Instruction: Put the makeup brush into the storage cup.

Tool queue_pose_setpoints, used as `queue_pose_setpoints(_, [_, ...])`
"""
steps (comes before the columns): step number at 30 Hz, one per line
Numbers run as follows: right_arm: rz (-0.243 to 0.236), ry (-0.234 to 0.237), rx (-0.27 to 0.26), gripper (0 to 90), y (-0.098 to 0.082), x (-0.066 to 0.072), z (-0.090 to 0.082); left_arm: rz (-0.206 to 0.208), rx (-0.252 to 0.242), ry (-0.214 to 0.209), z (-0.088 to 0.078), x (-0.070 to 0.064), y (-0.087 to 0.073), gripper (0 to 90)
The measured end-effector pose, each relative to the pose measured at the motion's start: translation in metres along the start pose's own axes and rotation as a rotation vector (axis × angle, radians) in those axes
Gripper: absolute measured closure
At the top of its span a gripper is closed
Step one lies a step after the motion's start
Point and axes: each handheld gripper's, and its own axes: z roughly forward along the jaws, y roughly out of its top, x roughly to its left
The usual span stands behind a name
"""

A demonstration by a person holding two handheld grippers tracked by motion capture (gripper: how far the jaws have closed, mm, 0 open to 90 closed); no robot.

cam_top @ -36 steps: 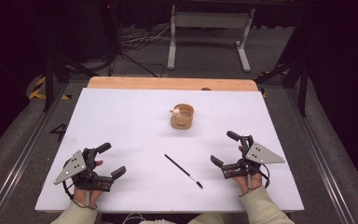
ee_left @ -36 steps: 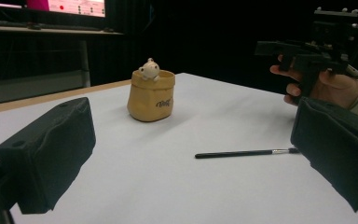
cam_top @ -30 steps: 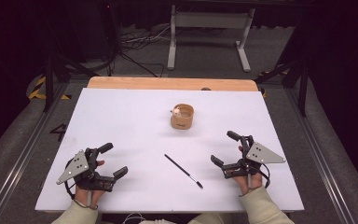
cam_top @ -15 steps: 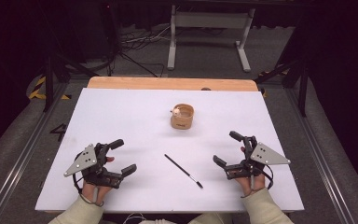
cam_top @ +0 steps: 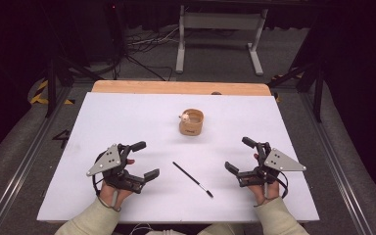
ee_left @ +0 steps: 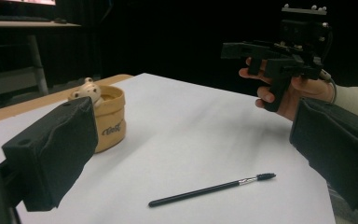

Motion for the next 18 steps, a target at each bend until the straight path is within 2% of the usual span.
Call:
queue_pose_setpoints(8, [0.015,-0.001,-0.008,0.3,0.000,-0.002,-0.003,-0.004,0.022,-0.045,0.019,-0.003,0.002,1.7])
queue_pose_setpoints(12, [0.024,0.001,-0.013,0.2,0.000,-0.003,-0.005,-0.015,0.027,-0.091,0.030,-0.003,0.008,1.0])
queue_pose_setpoints(18, [0.029,-0.001,-0.017,0.0,0.000,-0.005,-0.008,-0.003,0.039,-0.120,0.040,-0.004,0.015,1.4])
